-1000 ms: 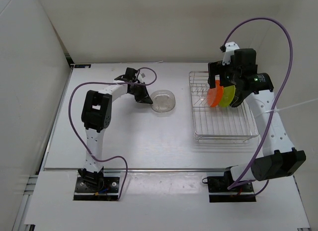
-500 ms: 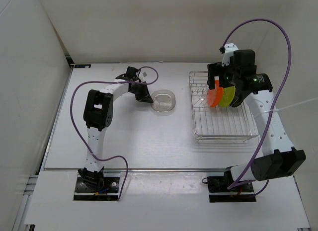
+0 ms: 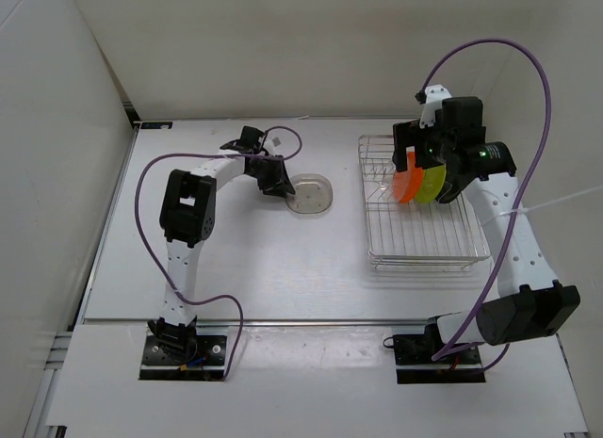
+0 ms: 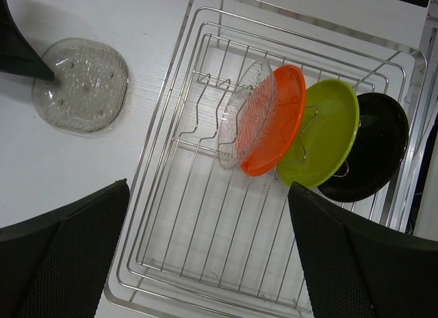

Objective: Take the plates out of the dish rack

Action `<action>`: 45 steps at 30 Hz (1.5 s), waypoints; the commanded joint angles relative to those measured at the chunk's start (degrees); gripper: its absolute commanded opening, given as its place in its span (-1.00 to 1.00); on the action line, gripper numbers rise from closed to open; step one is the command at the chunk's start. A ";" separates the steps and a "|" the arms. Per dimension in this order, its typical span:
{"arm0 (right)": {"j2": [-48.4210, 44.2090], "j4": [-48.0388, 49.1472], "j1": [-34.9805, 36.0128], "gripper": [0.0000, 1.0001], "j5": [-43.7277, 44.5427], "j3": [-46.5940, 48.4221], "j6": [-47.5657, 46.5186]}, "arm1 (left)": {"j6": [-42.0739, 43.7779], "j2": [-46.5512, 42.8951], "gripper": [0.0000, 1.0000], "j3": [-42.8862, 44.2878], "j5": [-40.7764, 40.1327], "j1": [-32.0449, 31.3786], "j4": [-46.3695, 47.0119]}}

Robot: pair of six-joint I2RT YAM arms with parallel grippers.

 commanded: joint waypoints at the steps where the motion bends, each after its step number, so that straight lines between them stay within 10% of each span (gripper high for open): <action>1: -1.31 2.33 -0.17 1.00 -0.09 -0.52 -0.49 | 1.96 -1.68 0.00 1.74 -0.41 0.54 -0.54; 10: 5.45 2.33 -0.78 1.00 8.08 0.26 -3.40 | 12.06 -7.90 1.00 8.32 -4.28 5.72 -8.79; 26: 22.59 1.80 -0.26 0.28 16.88 8.35 -7.17 | 22.09 -34.62 1.00 -1.95 -19.13 9.41 -12.84; 45: 30.15 3.47 2.12 -0.27 22.77 9.93 -9.90 | 22.62 -39.12 1.00 -8.28 -19.40 8.89 -11.79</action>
